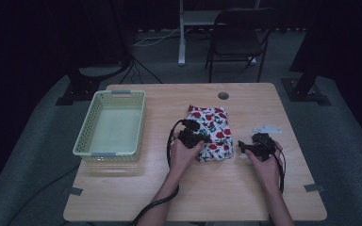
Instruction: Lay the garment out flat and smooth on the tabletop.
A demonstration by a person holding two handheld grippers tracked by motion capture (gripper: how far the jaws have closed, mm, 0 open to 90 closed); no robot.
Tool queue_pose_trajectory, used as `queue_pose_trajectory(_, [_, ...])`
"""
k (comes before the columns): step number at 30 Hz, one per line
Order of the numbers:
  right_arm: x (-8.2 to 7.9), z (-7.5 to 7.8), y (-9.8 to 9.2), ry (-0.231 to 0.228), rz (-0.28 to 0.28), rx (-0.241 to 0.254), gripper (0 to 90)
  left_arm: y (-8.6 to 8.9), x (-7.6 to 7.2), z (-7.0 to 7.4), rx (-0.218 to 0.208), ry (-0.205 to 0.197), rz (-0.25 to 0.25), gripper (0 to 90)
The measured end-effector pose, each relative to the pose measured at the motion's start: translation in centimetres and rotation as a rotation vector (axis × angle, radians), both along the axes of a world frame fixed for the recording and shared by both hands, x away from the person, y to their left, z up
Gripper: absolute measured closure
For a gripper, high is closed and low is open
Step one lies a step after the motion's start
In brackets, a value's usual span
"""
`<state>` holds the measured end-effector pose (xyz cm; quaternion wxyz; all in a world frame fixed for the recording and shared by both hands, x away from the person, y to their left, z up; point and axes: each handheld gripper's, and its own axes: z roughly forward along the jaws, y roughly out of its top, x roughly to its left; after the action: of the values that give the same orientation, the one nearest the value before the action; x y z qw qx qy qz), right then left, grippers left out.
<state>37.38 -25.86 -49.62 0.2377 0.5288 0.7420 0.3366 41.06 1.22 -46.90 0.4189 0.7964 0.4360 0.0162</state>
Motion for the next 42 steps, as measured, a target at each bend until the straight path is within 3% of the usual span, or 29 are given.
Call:
queue_pose_trajectory(20, [0.0,0.0,0.0,-0.002,0.002,-0.002,27.3,0.6,-0.2,1.1,-0.02,-0.045,0.012,89.8])
queue_pose_trajectory(42, [0.0,0.0,0.0,-0.001,0.0,-0.003,27.3,1.5,-0.3,1.9,-0.028,-0.06,0.026,89.9])
